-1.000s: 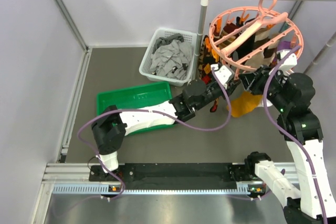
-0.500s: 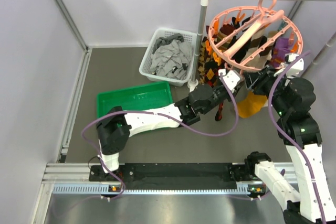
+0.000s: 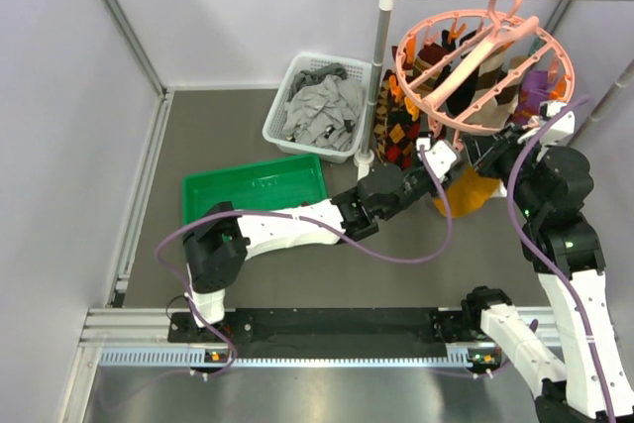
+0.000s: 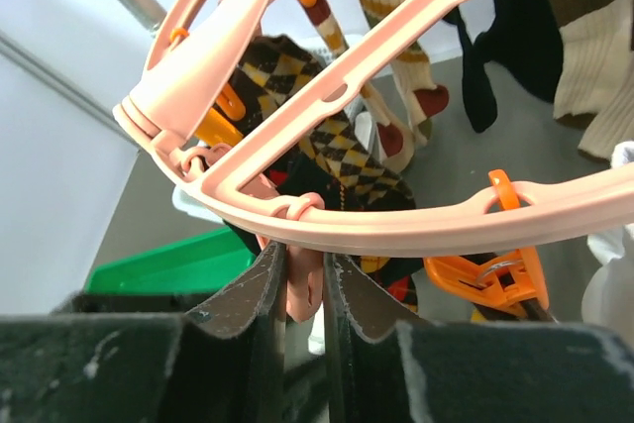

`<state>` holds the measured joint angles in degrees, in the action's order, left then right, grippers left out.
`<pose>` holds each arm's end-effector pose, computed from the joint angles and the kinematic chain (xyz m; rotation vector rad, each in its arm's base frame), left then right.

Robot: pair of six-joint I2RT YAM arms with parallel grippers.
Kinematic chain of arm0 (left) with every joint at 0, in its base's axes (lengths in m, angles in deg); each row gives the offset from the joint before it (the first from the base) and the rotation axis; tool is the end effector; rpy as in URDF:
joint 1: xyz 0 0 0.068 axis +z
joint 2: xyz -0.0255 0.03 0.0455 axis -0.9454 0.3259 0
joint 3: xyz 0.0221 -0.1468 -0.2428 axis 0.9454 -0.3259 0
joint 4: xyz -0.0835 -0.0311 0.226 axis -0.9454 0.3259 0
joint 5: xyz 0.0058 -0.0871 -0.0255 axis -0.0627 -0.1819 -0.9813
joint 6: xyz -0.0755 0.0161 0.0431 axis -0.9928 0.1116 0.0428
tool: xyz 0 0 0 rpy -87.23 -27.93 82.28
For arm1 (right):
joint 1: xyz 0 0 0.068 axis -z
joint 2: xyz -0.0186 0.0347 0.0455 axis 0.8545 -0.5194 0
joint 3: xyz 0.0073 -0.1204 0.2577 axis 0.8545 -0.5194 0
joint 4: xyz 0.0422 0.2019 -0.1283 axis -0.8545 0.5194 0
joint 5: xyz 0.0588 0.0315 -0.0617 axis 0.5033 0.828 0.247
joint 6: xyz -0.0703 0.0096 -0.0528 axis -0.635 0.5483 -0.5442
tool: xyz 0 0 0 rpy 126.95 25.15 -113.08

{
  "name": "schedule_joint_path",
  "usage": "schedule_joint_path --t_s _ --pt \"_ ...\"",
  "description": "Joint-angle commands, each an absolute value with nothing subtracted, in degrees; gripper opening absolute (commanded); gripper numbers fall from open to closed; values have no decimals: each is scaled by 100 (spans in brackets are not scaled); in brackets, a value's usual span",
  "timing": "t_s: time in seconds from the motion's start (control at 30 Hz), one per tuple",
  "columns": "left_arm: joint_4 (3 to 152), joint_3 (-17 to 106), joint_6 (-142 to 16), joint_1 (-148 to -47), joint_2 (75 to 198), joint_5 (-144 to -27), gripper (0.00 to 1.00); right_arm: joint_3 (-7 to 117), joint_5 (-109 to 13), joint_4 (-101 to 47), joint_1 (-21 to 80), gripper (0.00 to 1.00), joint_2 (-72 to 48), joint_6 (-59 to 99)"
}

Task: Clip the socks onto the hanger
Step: Open the clamp at the hanger.

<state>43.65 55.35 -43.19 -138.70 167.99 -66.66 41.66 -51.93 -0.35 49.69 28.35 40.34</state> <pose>0.1939 -0.4353 0.3767 0.7249 1.1912 -0.7502 0.1465 0.0287 0.4179 0.2127 1.6779 0.5313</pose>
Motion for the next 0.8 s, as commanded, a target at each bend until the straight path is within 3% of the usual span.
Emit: schedule_joint_path --t_s 0.0,0.23,0.33,0.5,0.77 --pt "3891 5142 -4296 -14006 16560 -7030 46 4186 -5390 -363 4948 1 2845 3863" --pt "3372 4606 -4629 -13761 16253 -7609 66 4204 -5320 -354 4939 0 2898 3556" --pt "3327 4587 -5112 -13454 16173 -8496 73 4204 -5179 -389 4939 0 2915 3389" --pt "3301 4727 -5727 -13110 16173 -9612 79 4204 -5065 -424 4939 0 2977 3195" --pt "3274 5237 -6335 -12793 16428 -10300 81 4195 -4889 -468 4948 0 3021 3107"
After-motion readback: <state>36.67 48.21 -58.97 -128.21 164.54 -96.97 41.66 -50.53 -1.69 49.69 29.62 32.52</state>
